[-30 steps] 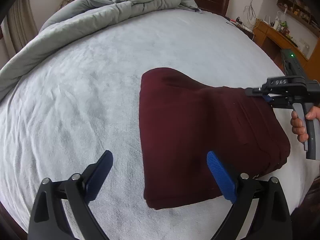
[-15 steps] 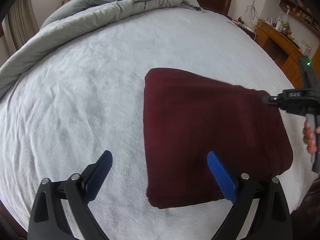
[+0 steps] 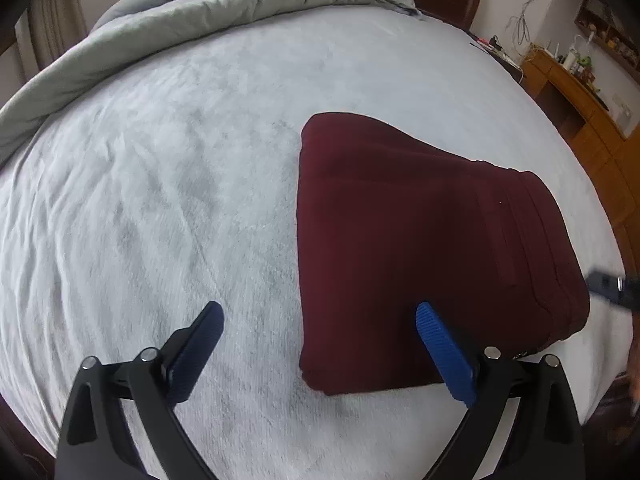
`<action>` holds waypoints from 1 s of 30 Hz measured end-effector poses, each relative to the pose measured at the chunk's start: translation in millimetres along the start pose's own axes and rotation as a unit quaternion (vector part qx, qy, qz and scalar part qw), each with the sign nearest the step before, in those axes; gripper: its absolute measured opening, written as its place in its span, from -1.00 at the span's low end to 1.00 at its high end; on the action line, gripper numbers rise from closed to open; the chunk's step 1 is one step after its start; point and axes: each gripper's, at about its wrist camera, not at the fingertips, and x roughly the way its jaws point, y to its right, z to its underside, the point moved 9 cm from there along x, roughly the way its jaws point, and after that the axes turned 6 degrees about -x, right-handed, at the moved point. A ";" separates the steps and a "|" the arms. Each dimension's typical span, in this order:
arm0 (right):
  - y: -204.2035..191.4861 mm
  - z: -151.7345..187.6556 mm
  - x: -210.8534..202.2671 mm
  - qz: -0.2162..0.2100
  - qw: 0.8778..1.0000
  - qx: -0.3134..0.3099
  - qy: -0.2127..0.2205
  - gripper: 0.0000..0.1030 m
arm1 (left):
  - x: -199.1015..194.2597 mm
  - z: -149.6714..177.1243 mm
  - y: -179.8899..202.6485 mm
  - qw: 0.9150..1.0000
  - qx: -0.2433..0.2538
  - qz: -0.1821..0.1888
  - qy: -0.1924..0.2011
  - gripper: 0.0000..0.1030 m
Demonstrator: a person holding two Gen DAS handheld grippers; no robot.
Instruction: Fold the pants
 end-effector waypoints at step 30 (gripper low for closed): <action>-47.8 13.7 7.5 0.095 0.983 -0.158 0.020 -0.61 | -6.8 1.9 4.7 0.999 0.004 -0.031 -0.007 0.91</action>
